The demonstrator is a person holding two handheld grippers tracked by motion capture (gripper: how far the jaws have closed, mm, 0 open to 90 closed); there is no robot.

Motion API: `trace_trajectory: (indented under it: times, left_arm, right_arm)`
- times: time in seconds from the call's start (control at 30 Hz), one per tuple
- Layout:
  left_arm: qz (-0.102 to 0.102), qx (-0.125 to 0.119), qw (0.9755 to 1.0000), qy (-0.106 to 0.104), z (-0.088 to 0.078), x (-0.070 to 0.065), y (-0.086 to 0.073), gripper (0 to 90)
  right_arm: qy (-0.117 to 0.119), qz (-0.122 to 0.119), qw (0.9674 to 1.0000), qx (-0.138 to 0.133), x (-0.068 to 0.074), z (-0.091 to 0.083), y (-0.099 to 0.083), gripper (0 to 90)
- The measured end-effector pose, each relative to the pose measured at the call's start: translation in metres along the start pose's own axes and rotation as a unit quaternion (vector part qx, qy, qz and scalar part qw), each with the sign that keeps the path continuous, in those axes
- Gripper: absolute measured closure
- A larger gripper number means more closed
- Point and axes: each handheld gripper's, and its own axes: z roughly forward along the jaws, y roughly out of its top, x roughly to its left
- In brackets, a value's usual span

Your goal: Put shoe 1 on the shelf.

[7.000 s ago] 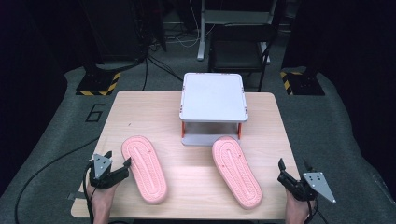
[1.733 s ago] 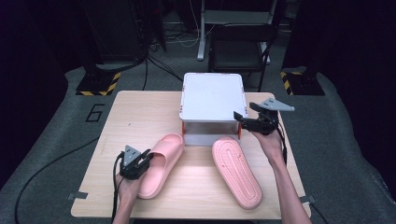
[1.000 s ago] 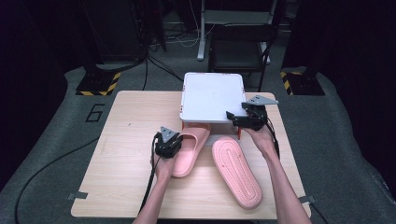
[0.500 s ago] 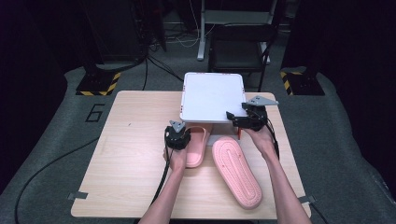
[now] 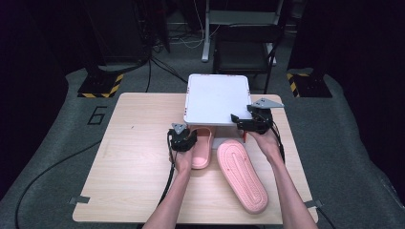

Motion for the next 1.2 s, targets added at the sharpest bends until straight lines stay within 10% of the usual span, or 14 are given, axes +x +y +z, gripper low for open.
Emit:
trace_trajectory:
  times: [0.3,0.33,0.37,0.4,0.57,0.63,0.87,1.1,1.2]
  left_arm:
    - [0.059,-0.010,0.9945,-0.086,-0.031,0.014,-0.005,38.4]
    - [0.100,0.003,0.9893,-0.107,-0.045,0.016,-0.008,33.5]
    - [0.100,0.003,0.9893,-0.107,-0.045,0.016,-0.008,28.1]
    - [0.149,0.021,0.9810,-0.123,-0.059,0.020,-0.012,24.4]
    - [0.159,0.037,0.9737,-0.159,-0.078,0.026,-0.024,13.9]
    - [0.188,0.054,0.9656,-0.172,-0.085,0.028,-0.031,13.0]
    - [0.233,0.100,0.9502,-0.182,-0.082,0.023,-0.040,15.0]
    - [0.254,0.113,0.9463,-0.164,-0.069,0.011,-0.045,15.9]
    - [0.250,0.110,0.9518,-0.139,-0.061,0.001,-0.041,17.4]
  right_arm:
    - [0.000,0.001,1.0000,-0.002,0.001,0.000,0.000,18.5]
    - [0.001,0.001,1.0000,-0.002,0.001,0.000,0.000,18.5]
    - [0.001,0.000,1.0000,-0.001,0.001,-0.001,0.000,18.5]
    - [0.001,0.001,1.0000,-0.001,0.001,-0.001,0.000,18.5]
    - [0.000,0.004,1.0000,0.000,0.001,0.000,0.000,18.4]
    - [-0.001,0.004,1.0000,0.008,0.001,-0.001,0.001,18.4]
    - [0.000,0.001,0.9999,0.012,0.001,-0.001,0.002,18.4]
    - [-0.001,0.003,0.9999,0.013,0.002,-0.001,0.002,18.4]
    - [-0.001,0.004,0.9999,0.014,0.002,-0.002,0.002,18.5]
